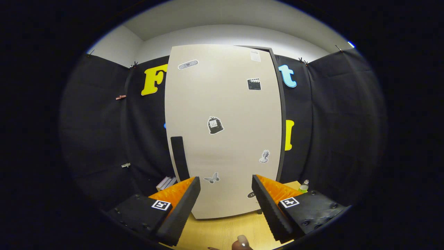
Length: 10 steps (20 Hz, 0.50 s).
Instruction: Open the shoe cabinet door, grab the shoes and put them into the shoe cabinet, then close the shoe cabinet door.
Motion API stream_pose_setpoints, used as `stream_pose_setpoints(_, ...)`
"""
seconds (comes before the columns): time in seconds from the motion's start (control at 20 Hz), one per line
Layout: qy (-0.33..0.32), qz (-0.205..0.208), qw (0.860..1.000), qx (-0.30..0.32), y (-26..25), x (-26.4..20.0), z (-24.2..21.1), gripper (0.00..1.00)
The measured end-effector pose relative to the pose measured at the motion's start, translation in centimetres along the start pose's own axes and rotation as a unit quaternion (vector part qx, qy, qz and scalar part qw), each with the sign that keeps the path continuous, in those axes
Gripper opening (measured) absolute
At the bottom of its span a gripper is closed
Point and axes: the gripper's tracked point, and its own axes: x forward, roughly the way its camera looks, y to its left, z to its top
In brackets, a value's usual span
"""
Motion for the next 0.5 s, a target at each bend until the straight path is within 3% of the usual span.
stream_pose_setpoints(0.5,-0.001,-0.010,1.000,0.001,-0.25,-0.10,-0.22,0.98)
